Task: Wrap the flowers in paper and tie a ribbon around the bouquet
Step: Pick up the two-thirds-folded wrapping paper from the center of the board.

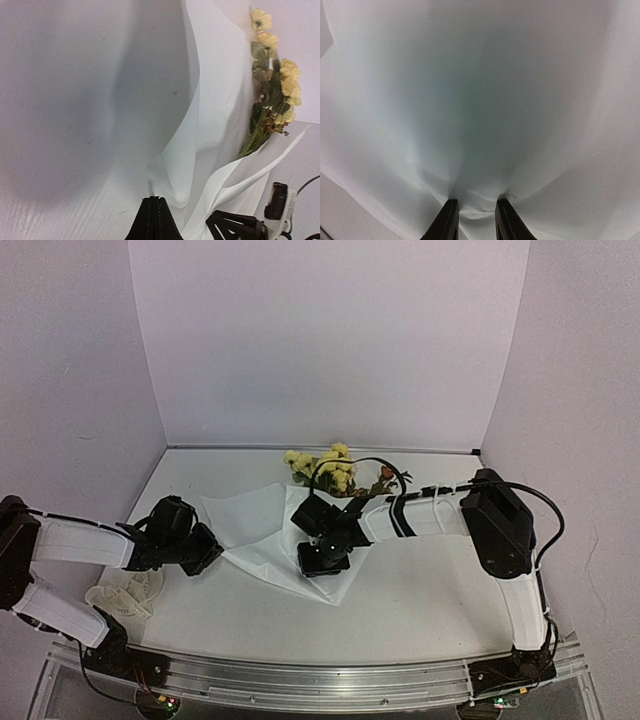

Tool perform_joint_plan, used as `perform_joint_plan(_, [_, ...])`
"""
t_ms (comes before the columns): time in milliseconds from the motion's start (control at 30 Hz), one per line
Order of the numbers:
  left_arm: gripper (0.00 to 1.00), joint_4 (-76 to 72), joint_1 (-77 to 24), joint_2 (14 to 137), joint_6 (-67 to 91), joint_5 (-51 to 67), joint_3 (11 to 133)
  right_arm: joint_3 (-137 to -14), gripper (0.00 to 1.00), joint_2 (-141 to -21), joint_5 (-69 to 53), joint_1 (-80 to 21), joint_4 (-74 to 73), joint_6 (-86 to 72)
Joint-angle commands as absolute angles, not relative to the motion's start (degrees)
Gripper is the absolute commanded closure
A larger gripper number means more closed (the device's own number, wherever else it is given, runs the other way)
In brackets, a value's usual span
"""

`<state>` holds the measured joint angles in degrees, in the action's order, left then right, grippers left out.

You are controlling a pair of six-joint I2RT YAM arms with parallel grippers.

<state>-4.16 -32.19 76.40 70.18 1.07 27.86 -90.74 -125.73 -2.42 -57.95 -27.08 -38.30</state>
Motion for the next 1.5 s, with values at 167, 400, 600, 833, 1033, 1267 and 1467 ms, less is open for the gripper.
perform_joint_plan(167, [1.0, 5.08, -33.12, 72.95, 65.23, -0.18, 32.65, -91.89, 0.7, -119.57, -3.01, -58.41, -29.63, -38.18])
perform_joint_plan(400, [1.0, 7.07, -33.1, 74.43, 66.75, -0.18, 32.54, -93.3, 0.69, -118.33, -3.53, -60.39, -29.61, -37.63])
perform_joint_plan(600, [1.0, 6.9, -33.11, 76.18, 66.69, 2.61, 33.17, -96.35, 0.69, -121.65, -2.93, -63.22, -29.62, -35.15])
perform_joint_plan(833, [1.0, 7.6, -33.1, 75.69, 66.28, 4.27, 33.78, -103.69, 0.72, -129.1, -1.65, -64.58, -31.17, -33.66])
perform_joint_plan(1033, [1.0, 10.62, -33.09, 74.41, 65.22, 4.9, 35.58, -105.41, 0.76, -132.78, -0.07, -64.77, -31.82, -34.21])
perform_joint_plan(1267, [1.0, 11.4, -33.09, 73.46, 64.56, 5.32, 36.97, -105.97, 0.77, -134.42, -0.35, -64.76, -32.1, -34.45])
perform_joint_plan(1467, [1.0, 11.91, -33.09, 73.48, 63.68, 5.58, 37.87, -104.93, 0.76, -129.93, -0.39, -64.72, -32.26, -33.91])
